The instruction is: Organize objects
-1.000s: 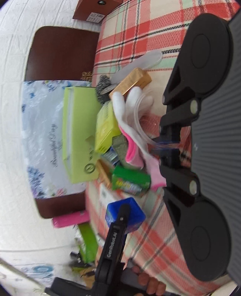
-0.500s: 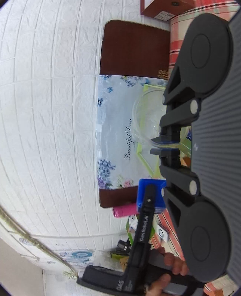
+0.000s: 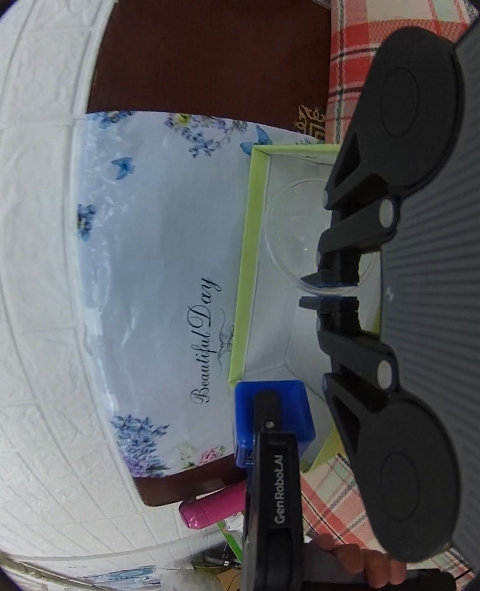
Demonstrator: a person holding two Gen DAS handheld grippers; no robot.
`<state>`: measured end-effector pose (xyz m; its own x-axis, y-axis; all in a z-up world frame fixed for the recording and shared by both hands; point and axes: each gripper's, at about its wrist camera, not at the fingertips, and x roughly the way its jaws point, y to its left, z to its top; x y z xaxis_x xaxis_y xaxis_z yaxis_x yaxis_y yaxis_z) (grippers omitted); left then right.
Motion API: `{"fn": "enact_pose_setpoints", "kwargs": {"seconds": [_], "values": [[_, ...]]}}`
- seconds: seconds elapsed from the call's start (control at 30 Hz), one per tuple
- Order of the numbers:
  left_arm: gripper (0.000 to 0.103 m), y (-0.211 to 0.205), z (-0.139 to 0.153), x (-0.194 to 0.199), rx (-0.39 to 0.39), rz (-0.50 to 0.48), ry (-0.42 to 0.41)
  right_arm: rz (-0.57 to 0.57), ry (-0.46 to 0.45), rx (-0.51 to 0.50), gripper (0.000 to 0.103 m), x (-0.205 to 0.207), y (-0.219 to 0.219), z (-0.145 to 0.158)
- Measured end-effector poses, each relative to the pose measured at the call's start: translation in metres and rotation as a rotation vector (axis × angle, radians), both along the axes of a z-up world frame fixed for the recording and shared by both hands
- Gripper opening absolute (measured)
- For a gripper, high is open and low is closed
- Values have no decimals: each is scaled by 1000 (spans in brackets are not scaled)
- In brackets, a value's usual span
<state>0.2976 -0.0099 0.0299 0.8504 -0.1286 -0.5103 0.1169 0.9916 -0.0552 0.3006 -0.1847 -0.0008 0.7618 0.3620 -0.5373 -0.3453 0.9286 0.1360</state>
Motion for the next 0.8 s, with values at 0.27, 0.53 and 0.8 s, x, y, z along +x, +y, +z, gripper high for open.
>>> {"fn": "enact_pose_setpoints", "kwargs": {"seconds": [0.27, 0.53, 0.8], "values": [[89, 6, -8, 7, 40, 35, -29, -31, 17, -33, 82, 15, 8, -19], [89, 5, 14, -31, 42, 32, -76, -64, -55, -44, 103, -21, 4, 12], [89, 9, 40, -107, 7, 61, -80, -181, -137, -193, 103, -93, 6, 48]]}}
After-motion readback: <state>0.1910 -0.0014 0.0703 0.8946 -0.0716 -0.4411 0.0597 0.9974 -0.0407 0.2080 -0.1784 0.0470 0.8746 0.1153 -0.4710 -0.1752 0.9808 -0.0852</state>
